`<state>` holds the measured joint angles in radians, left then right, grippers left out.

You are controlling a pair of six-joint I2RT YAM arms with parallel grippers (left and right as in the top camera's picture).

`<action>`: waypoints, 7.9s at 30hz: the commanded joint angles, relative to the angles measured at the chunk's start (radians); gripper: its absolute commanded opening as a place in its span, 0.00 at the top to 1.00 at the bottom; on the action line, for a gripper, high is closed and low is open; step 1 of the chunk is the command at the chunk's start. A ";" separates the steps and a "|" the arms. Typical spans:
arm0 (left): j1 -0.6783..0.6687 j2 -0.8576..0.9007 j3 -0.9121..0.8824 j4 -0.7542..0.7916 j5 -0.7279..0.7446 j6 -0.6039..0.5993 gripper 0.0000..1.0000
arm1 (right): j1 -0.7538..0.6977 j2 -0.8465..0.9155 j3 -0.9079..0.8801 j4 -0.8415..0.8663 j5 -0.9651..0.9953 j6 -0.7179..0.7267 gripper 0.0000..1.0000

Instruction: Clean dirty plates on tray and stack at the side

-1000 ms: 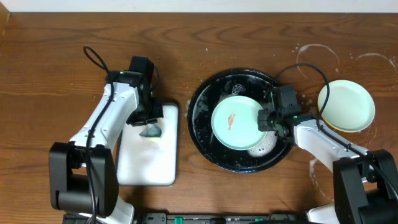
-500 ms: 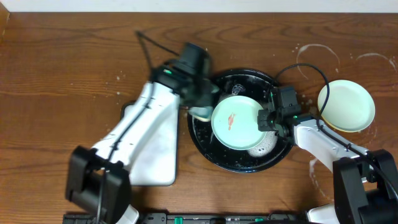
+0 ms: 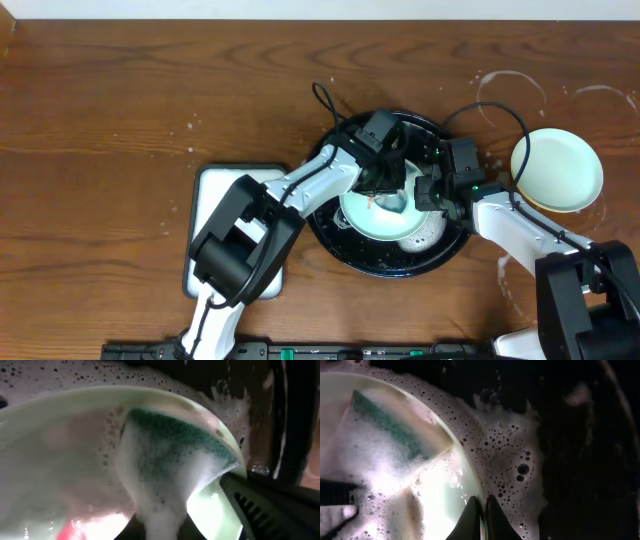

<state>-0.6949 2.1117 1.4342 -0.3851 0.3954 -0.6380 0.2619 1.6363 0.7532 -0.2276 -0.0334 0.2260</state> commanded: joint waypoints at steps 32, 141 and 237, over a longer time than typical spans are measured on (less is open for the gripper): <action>-0.035 0.133 0.070 -0.161 0.141 -0.056 0.92 | -0.012 0.017 -0.014 -0.019 0.018 -0.003 0.99; 0.167 -0.240 -0.230 0.364 -0.415 0.589 0.93 | -0.005 0.017 -0.007 -0.027 -0.002 -0.063 0.99; 0.531 -0.616 -0.462 -0.417 -0.404 0.206 0.20 | 0.591 -0.258 0.332 -0.306 1.220 -0.497 0.99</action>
<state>-0.1673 1.5017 0.9821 -0.8032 -0.0032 -0.4297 0.8467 1.3918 1.0611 -0.5369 1.1496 -0.2665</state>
